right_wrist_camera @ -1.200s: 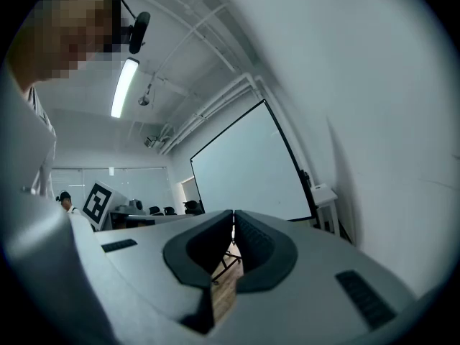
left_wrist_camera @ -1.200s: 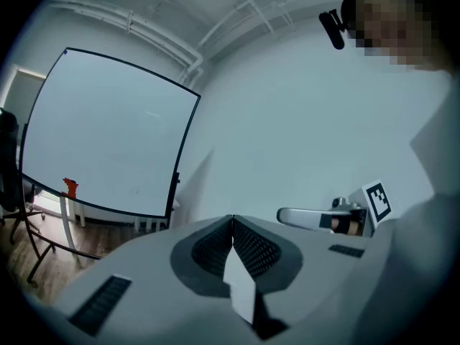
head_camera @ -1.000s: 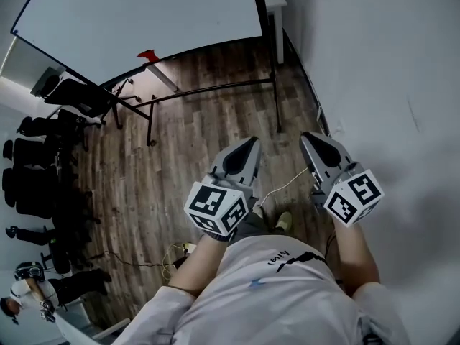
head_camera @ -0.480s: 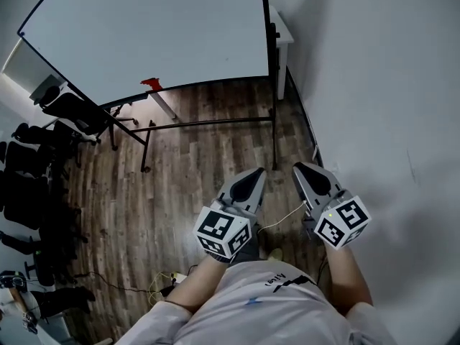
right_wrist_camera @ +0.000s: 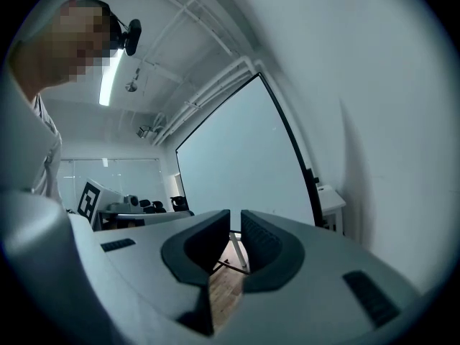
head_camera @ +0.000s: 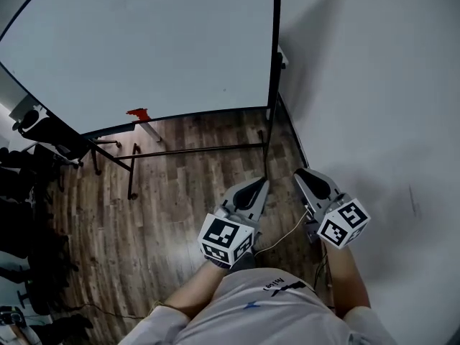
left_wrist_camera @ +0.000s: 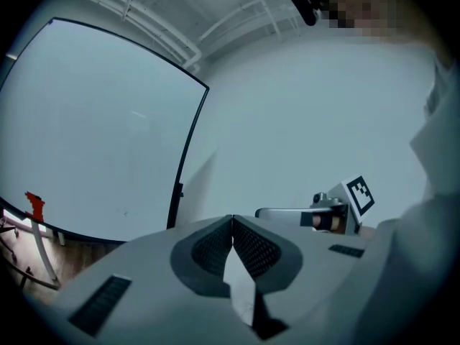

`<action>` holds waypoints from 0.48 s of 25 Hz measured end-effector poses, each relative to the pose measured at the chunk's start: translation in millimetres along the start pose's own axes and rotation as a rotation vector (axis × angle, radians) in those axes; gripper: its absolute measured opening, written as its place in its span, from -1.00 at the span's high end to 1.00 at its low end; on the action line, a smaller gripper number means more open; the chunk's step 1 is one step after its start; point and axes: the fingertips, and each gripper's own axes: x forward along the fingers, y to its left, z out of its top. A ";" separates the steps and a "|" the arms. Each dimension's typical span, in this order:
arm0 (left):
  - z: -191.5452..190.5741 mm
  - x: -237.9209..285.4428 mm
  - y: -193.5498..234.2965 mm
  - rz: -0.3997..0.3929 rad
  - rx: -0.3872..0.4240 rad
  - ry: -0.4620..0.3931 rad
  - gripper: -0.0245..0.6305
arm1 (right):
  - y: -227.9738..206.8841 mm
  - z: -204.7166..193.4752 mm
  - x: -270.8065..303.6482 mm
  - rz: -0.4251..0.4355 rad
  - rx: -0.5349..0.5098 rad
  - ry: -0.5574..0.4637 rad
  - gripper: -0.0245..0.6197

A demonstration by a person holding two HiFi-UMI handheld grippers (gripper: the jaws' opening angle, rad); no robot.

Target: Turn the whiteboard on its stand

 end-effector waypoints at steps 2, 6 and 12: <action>2.3 8.3 19.2 -0.022 0.002 0.007 0.89 | -12.4 2.2 19.9 -0.025 0.000 0.003 0.74; 2.2 20.3 51.1 -0.044 -0.021 0.009 0.89 | -32.3 -3.1 49.3 -0.056 -0.018 0.027 0.67; 3.0 43.5 81.9 -0.062 -0.033 0.022 0.89 | -81.4 -6.0 84.6 -0.047 -0.053 0.061 0.56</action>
